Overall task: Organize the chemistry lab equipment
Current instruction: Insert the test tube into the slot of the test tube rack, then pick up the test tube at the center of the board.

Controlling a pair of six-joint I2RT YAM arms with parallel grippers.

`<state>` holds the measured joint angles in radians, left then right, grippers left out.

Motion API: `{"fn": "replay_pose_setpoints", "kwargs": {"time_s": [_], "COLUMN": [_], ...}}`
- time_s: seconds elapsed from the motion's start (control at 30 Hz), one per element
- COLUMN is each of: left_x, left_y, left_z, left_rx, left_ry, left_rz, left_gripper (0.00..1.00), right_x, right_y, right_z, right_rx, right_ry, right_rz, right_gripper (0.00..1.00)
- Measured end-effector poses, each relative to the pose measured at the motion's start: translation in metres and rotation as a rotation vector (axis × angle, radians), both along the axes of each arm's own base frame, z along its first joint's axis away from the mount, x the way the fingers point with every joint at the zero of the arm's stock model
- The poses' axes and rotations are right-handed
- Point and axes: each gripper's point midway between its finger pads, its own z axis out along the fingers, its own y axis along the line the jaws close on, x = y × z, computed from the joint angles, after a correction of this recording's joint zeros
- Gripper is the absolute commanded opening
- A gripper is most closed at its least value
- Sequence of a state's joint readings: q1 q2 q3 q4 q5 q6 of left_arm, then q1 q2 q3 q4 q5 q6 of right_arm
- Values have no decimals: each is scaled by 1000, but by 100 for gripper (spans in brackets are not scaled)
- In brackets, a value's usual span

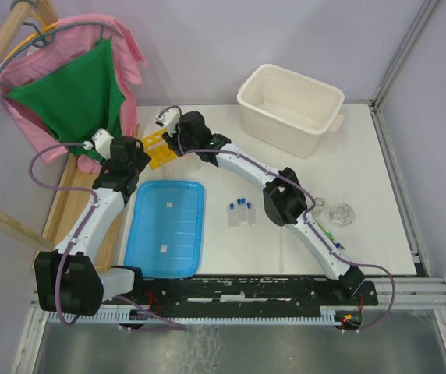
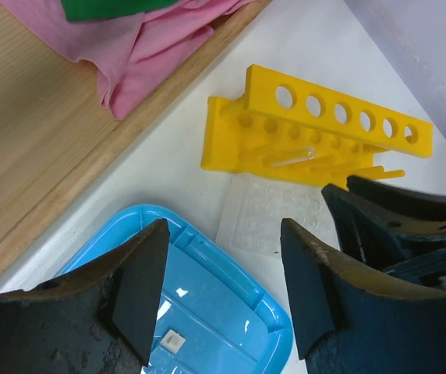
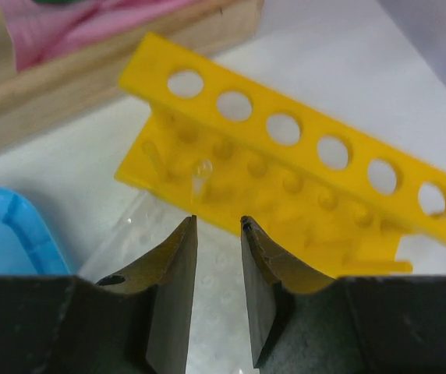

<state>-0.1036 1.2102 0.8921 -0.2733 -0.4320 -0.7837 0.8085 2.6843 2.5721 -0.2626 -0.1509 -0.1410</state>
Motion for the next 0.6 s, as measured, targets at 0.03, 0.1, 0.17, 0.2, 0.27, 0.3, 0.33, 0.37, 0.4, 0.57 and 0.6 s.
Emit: {"fn": "replay_pose_setpoints", "kwargs": {"time_s": [0.03, 0.1, 0.17, 0.2, 0.27, 0.3, 0.33, 0.37, 0.4, 0.57, 0.6], "left_x": [0, 0, 0, 0, -1, -1, -3, -4, -6, -19, -22], "left_y": [-1, -4, -9, -13, -25, -33, -43, -51, -61, -103, -110], "left_z": [0, 0, -1, -1, -1, -1, -1, -2, -2, -5, -8], "left_rx": [-1, -4, -6, -6, -3, 1, 9, 16, 26, 52, 53], "left_ry": [0, 1, 2, 3, 3, 4, 7, 10, 14, 26, 25], "left_rz": [-3, -13, -30, -41, -73, -93, -118, -139, -168, -290, -311], "left_gripper": [66, 65, 65, 65, 64, 64, 64, 64, 64, 62, 62], "right_x": [-3, -12, -20, -25, -32, -36, -38, -39, -41, -68, -81], "right_y": [-6, -27, -49, -63, -87, -100, -114, -127, -142, -217, -233], "right_z": [-6, -21, -21, -18, 2, 18, 38, 61, 87, 165, 162], "right_rx": [-25, -92, -142, -163, -182, -186, -186, -176, -160, -99, -73], "right_ry": [13, 44, 57, 57, 49, 40, 30, 18, 8, 31, 58], "right_rz": [-10, -44, -85, -113, -161, -193, -230, -268, -316, -544, -587], "right_gripper": [37, 37, 38, 40, 43, 43, 42, 39, 36, 31, 31]}}
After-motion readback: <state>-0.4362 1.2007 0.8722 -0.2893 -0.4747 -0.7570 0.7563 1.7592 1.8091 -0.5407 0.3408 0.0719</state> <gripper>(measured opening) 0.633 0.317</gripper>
